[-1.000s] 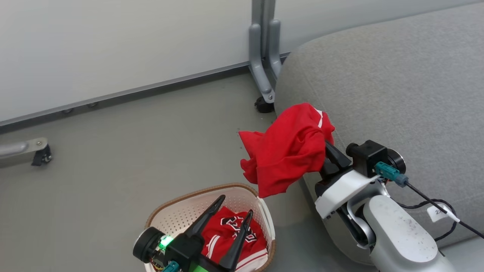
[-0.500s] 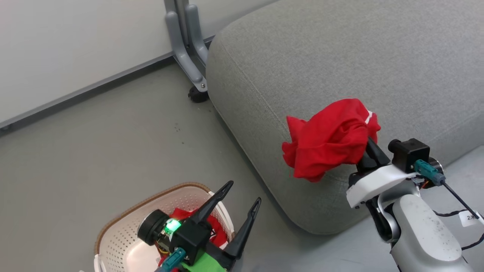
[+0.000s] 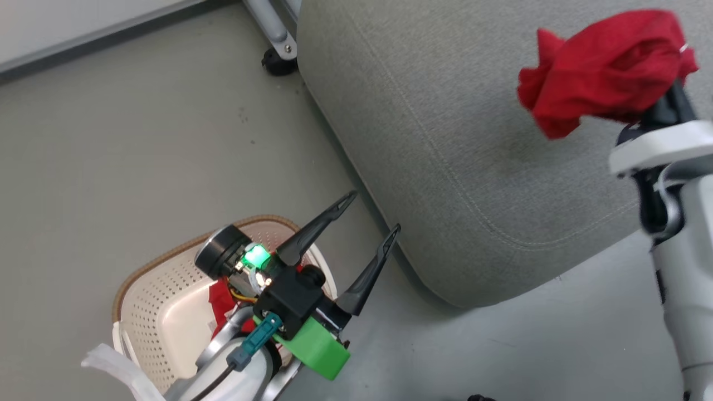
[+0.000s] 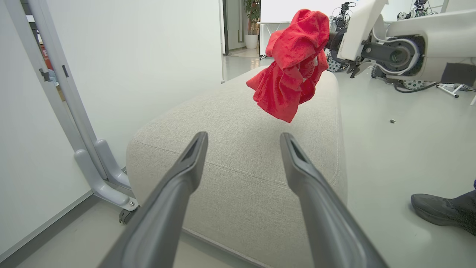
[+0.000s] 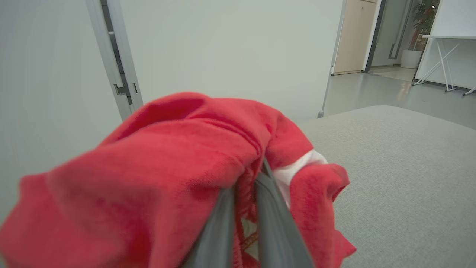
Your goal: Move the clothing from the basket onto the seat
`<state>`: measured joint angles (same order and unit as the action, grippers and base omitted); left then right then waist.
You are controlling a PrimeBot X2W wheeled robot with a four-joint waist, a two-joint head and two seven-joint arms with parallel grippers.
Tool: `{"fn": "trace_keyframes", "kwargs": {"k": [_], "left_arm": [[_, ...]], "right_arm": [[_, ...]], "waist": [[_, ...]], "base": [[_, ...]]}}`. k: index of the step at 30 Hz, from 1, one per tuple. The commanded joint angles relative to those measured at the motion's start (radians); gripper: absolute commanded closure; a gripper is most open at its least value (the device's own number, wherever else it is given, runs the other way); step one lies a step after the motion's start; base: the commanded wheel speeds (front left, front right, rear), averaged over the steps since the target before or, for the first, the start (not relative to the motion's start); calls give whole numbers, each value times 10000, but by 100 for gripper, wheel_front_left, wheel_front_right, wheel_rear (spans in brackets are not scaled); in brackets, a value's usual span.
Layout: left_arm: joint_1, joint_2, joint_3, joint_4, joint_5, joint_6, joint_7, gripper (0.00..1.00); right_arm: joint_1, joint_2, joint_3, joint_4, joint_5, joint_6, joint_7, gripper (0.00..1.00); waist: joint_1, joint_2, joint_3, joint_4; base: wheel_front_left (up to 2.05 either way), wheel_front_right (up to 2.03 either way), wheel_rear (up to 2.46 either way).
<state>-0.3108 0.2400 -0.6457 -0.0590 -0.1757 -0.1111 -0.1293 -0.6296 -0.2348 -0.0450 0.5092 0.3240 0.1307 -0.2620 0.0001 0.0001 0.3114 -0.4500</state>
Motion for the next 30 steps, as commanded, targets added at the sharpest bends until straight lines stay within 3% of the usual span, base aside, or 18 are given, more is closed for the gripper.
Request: {"fn": "trace_keyframes", "kwargs": {"k": [1, 9, 13, 14, 15, 17, 18, 30], "left_arm": [[-431, 84, -26, -89, 118, -25, 15, 0], [-2113, -46, -279, -290, 467, -125, -333, 0], [-2561, -84, -366, -144, 546, -135, -558, 0], [-2648, -93, -400, -91, 537, -140, -600, 0], [-2695, -93, -428, -47, 532, -144, -664, 0], [-2754, -78, -473, 101, 513, -150, -727, 0], [-2782, -75, -496, 162, 497, -153, -766, 0], [-2290, 63, -518, 655, 182, -3, -970, 0]], "right_arm": [[-470, -164, -296, 12, 103, -1, -38, 100], [-2372, -1072, -1606, 549, -185, 1, -36, 100], [-2735, -881, -2446, 967, -647, 1, -35, 100], [-2777, -813, -2698, 1086, -751, -1, -36, 71], [-2746, -761, -2830, 1230, -883, -1, -36, 58], [-2638, -611, -3187, 1398, -1132, 1, -37, 15], [-2545, -502, -3381, 1481, -1217, 1, -37, 3], [-905, 260, -3817, 953, -1769, 1, -37, 0]], "waist": [[-1, -1, 1715, 1397], [-1, -1, 3689, 2438], [-1, -1, 4135, 2609], [-1, -1, 4192, 2641], [-1, -1, 4212, 2658], [-1, -1, 4240, 2670], [-1, -1, 4238, 2674], [-1, -1, 3333, 2465]], "base": [[0, 0, 0], [0, 0, 0], [0, 0, 0], [0, 0, 0], [0, 0, 0], [0, 0, 0], [0, 0, 0], [0, 0, 0]]}}
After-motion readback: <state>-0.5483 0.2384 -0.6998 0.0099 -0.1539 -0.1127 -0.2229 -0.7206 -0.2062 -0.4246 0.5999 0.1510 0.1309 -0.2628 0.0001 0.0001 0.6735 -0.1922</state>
